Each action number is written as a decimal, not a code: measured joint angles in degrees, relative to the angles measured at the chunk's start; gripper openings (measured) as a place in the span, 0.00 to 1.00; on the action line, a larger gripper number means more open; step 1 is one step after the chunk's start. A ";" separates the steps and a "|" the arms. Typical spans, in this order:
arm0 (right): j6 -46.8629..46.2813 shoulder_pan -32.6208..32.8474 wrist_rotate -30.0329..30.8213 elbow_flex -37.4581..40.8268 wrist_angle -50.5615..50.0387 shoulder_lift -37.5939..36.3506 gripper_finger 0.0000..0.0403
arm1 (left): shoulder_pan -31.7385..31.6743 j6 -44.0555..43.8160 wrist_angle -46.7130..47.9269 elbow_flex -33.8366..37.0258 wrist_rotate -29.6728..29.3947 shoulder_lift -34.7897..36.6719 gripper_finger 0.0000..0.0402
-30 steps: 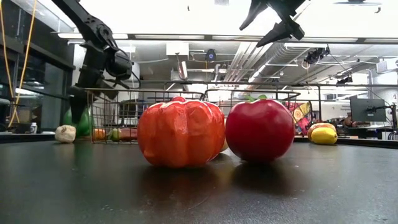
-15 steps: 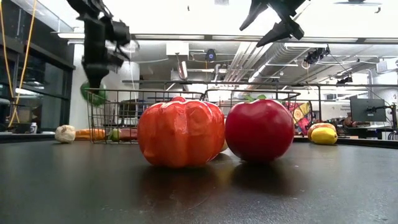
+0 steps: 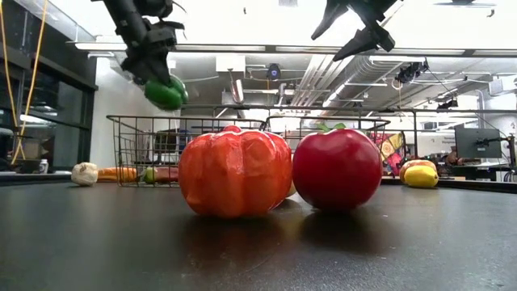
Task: Sort produce into baskets
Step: Put the green bell pepper into the left wire basket, then put the red tomato into the right wire basket
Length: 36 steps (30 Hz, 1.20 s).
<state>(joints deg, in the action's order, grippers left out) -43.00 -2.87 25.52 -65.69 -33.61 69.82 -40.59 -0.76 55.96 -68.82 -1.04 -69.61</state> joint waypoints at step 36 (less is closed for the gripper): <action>9.34 -1.18 -7.95 0.00 -3.15 0.00 0.78 | 44.13 -22.71 -14.36 4.98 3.55 -3.11 0.88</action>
<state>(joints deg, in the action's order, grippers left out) -33.66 -4.05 17.57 -65.69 -36.75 69.82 3.54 -23.47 41.61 -63.84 2.51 -72.72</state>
